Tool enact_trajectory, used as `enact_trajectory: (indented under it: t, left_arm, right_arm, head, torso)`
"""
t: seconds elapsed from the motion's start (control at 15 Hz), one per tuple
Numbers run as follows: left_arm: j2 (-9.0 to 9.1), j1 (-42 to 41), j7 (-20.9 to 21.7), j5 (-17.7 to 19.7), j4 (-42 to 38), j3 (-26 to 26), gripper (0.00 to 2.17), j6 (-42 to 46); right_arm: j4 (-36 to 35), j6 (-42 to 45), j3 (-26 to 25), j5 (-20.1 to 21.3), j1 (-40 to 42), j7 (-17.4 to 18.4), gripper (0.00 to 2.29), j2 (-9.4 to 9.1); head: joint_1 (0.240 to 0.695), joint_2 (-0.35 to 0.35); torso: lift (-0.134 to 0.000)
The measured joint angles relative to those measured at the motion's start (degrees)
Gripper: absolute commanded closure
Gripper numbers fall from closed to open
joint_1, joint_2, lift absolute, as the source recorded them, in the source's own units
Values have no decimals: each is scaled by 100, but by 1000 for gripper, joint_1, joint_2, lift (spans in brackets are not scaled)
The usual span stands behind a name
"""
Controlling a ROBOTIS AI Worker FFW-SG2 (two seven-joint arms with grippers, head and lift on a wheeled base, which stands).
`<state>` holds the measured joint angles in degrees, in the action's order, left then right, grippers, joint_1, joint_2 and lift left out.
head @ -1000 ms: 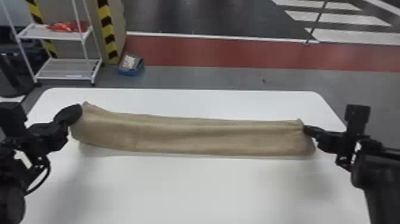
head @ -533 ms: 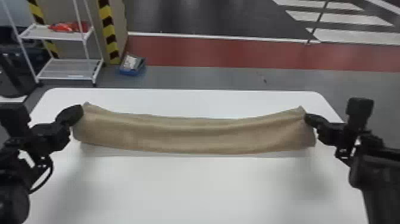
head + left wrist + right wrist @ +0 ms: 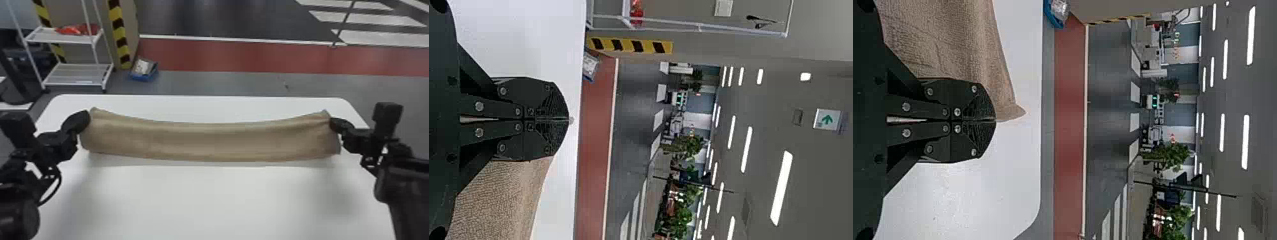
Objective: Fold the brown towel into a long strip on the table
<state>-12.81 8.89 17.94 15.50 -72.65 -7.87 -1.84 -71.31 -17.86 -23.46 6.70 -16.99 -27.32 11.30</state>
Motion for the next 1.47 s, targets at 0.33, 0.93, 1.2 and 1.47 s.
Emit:
enact_trajectory:
  t: [0.33, 0.93, 1.2, 1.47]
  left_arm:
    - [-9, 171, -20, -219, 335, 160, 1349, 11]
    - [-72, 49, -95, -485, 308, 136, 12, 368]
    - [-129, -468, -91, -439, -255, -146, 26, 562]
    - [-152, -785, 295, -62, -478, -462, 36, 294]
  right_arm:
    - [306, 30, 282, 121, -119, 21, 1301, -2]
    - [382, 75, 162, 83, -98, 118, 529, 6]
    - [283, 11, 131, 97, -61, 243, 26, 7]
    - [-29, -159, 49, -1, 298, 236, 90, 0]
  head:
    - [695, -82]
    - [695, -85]
    - [695, -77]
    - [695, -71]
  torso:
    - [-123]
    - [-123]
    - [-123]
    - [-123]
